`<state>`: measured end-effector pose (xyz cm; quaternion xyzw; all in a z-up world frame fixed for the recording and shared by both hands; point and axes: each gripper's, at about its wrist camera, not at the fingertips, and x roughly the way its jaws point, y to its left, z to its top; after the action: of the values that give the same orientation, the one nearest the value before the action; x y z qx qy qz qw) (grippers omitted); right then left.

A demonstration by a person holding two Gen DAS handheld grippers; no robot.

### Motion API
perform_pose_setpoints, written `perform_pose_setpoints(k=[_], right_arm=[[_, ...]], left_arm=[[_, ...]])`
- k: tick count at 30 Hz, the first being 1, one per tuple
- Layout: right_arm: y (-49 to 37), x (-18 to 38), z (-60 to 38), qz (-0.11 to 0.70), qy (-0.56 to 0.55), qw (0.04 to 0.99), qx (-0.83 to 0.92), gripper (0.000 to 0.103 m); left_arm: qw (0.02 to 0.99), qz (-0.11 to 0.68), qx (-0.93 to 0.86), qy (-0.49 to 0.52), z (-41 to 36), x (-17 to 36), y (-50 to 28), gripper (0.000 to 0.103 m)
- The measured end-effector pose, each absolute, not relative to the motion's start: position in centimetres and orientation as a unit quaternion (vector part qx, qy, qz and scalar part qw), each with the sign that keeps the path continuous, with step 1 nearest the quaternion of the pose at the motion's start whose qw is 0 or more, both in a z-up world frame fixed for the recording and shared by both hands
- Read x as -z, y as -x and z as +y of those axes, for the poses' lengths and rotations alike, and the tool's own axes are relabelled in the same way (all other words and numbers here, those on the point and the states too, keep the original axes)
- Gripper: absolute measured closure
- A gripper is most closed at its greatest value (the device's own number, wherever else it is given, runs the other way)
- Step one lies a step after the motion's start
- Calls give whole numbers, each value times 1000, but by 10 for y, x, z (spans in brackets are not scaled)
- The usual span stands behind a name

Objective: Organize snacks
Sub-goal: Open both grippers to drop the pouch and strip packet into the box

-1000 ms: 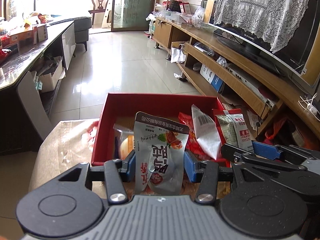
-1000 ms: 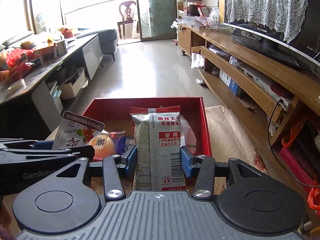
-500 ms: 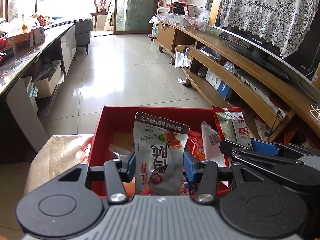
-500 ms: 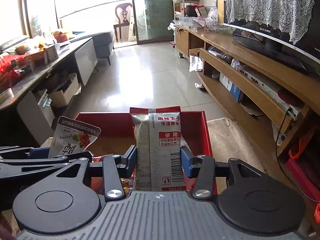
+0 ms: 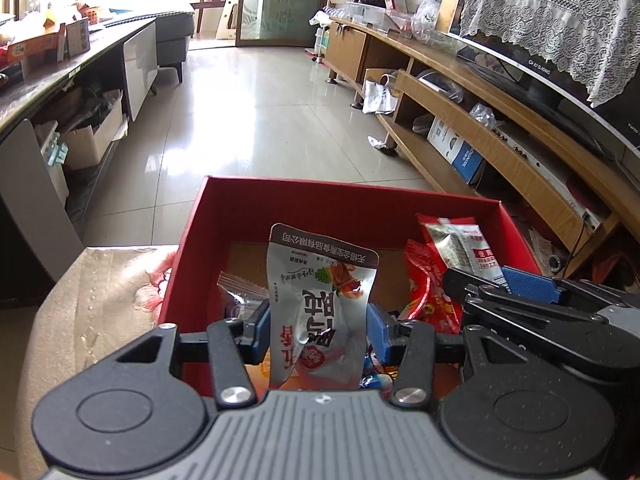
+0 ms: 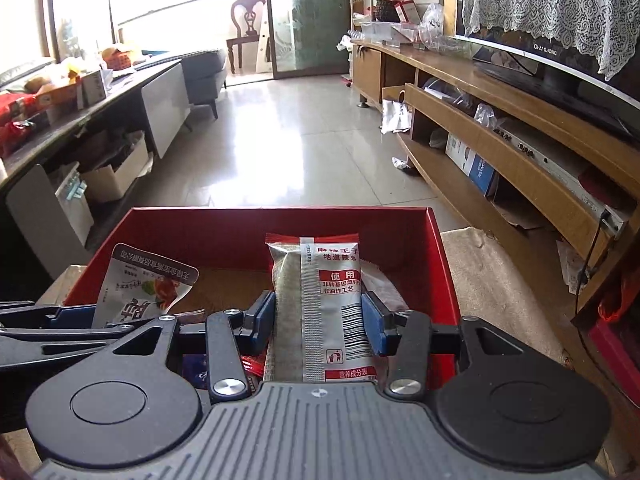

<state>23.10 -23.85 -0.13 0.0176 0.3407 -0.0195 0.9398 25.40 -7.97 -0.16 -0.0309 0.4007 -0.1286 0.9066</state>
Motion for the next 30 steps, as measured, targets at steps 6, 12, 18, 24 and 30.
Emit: perform_pose_setpoints(k=[6, 12, 18, 24, 30], right_arm=[[-234, 4, -239, 341, -15, 940, 22, 40], [-235, 4, -246, 340, -37, 939, 25, 28], [-236, 1, -251, 333, -59, 941, 22, 27], [-232, -4, -258, 318, -64, 946, 31, 17], [-230, -9, -260, 311, -56, 948, 33, 16]], left_arm=[[908, 400, 125, 27, -79, 4, -257, 58], [907, 401, 121, 33, -76, 4, -258, 56], [908, 400, 117, 45, -71, 1, -259, 45], [910, 391, 122, 56, -69, -8, -255, 41], [918, 374, 125, 41, -74, -18, -251, 39]])
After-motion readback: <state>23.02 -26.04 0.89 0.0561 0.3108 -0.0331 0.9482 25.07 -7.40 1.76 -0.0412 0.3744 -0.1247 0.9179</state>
